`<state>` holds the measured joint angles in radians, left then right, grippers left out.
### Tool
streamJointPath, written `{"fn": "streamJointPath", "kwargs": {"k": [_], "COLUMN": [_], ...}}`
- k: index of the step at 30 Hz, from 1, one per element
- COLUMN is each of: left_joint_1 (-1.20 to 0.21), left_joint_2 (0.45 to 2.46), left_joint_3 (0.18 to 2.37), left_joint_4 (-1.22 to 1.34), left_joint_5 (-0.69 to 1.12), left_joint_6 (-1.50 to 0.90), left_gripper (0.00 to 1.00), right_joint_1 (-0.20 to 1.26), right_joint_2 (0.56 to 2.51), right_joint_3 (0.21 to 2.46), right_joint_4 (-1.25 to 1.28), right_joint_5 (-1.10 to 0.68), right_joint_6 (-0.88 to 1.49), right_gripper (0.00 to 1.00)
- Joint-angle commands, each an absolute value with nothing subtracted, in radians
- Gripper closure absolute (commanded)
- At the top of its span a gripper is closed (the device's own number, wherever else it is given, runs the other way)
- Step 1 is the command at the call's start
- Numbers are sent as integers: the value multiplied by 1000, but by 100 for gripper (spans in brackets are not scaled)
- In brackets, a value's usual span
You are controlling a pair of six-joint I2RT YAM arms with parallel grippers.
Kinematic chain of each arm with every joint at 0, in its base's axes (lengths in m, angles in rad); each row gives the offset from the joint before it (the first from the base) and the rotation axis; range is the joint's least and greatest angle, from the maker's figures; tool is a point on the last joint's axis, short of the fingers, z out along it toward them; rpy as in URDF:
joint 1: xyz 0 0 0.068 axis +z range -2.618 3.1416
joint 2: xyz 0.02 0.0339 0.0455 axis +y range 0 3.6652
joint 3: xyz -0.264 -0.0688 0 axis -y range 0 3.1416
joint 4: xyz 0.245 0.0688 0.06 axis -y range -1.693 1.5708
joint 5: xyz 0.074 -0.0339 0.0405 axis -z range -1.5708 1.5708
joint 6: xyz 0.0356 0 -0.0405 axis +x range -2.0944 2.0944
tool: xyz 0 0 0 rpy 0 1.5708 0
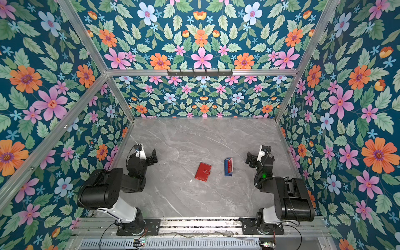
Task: Insert credit cards into a card holder
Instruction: Reset both arms
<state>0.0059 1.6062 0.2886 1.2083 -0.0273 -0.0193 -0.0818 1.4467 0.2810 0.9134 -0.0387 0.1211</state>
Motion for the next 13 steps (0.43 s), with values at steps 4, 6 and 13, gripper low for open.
{"fn": "streamJointPath", "kwargs": {"k": [4,6,13], "left_joint_1": [6,6,6], "left_joint_2": [1607,1607,1607], "left_joint_3": [293,292,293], "left_joint_4": [1216,1216,1216], "left_joint_5": [-21,-18,-18], "left_joint_6": [-6,-6,-8], "left_gripper": [0,0,0], "right_joint_1": [-81,-81,-81], "right_joint_2": [1448,1448,1445], "right_joint_3": [282,282,276], "right_joint_4": [957,957,966], "right_joint_5": [-20,-20,-20], "right_joint_6": [107,107,107], "right_gripper": [1,1,1]}}
